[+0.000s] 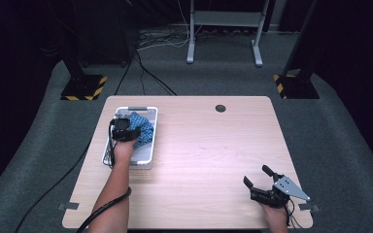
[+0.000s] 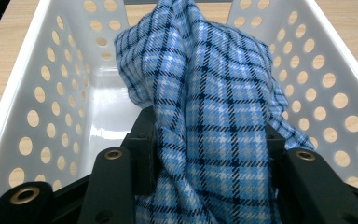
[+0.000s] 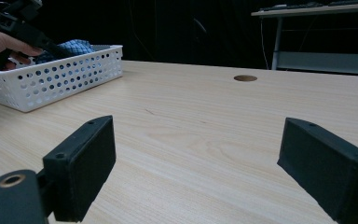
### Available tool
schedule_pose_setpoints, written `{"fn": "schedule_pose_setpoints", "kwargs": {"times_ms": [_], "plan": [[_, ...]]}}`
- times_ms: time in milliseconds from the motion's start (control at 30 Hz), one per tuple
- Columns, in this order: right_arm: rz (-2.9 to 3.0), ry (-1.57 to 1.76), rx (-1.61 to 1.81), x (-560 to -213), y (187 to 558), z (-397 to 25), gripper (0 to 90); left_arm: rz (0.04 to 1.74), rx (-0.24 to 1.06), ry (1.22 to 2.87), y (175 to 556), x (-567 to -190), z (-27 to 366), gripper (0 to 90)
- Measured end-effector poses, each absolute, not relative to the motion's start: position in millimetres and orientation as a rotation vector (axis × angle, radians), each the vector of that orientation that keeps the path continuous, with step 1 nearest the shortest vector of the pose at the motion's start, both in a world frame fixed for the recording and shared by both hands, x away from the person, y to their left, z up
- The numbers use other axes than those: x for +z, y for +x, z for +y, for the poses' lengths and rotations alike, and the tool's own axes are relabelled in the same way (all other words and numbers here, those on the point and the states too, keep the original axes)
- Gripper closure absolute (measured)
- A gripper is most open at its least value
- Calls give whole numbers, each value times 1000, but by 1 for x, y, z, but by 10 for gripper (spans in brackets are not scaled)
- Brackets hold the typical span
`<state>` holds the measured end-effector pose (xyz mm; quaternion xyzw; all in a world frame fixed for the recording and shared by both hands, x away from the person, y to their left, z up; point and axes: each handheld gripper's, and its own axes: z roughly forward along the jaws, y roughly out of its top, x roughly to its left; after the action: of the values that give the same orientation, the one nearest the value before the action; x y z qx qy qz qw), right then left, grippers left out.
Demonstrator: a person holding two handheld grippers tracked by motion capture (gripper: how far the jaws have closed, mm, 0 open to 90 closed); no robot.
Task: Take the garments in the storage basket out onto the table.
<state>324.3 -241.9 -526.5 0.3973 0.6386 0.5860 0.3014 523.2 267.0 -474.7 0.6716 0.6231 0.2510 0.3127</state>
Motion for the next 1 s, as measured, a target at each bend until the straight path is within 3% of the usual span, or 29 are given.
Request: {"fn": "schedule_pose_setpoints", "kwargs": {"times_ms": [1000], "plan": [[1690, 1057, 1560, -527, 324, -242, 99, 1586, 712, 1688, 510, -449, 271, 556]]}}
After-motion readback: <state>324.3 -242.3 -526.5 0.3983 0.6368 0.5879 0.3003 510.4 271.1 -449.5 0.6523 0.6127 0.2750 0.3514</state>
